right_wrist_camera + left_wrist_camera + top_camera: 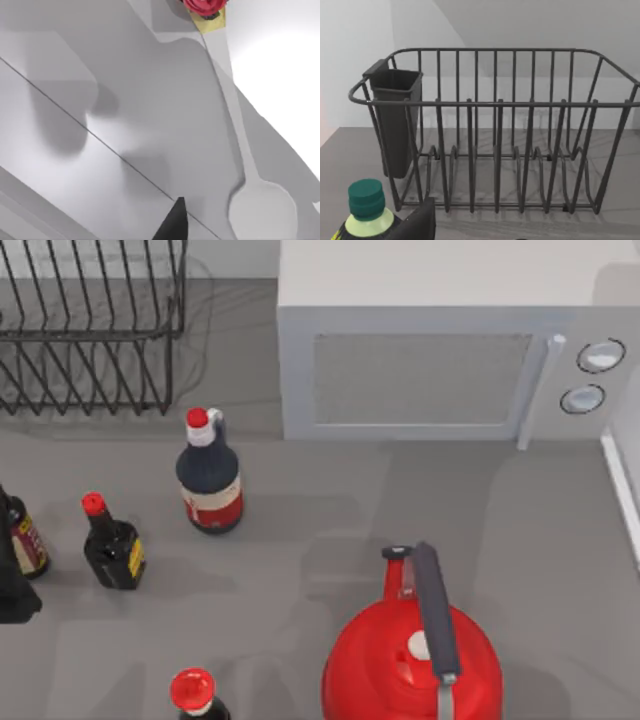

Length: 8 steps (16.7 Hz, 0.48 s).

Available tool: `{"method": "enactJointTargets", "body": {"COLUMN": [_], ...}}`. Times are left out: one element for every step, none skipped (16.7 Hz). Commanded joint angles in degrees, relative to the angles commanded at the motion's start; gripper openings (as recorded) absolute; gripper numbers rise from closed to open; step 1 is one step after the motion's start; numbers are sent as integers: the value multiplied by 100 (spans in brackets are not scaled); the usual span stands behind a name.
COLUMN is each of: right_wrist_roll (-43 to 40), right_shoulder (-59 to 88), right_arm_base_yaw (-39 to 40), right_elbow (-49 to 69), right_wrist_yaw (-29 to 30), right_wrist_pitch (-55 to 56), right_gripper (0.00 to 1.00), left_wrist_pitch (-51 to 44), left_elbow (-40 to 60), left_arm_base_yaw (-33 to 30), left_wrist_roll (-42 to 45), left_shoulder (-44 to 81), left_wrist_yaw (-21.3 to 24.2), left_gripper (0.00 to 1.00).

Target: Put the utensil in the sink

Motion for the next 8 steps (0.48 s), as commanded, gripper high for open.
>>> {"method": "enactJointTargets", "body": {"right_wrist_roll": [0, 0, 0, 0, 0, 0, 0, 0], "right_shoulder": [0, 0, 0, 0, 0, 0, 0, 0], "right_arm_base_yaw": [0, 0, 0, 0, 0, 0, 0, 0], "right_elbow": [0, 0, 0, 0, 0, 0, 0, 0], "right_wrist_yaw": [0, 0, 0, 0, 0, 0, 0, 0], "right_wrist_pitch": [0, 0, 0, 0, 0, 0, 0, 0], "right_gripper": [90, 98, 100, 100, 100, 100, 100, 100], "left_wrist_pitch": [0, 0, 0, 0, 0, 0, 0, 0], "left_elbow": [0, 0, 0, 0, 0, 0, 0, 0], "left_arm_base_yaw": [0, 0, 0, 0, 0, 0, 0, 0], "left_wrist_roll": [0, 0, 0, 0, 0, 0, 0, 0], "left_shoulder": [0, 0, 0, 0, 0, 0, 0, 0], "left_wrist_yaw": [0, 0, 0, 0, 0, 0, 0, 0], "left_gripper": [100, 100, 100, 100, 100, 100, 100, 100]}}
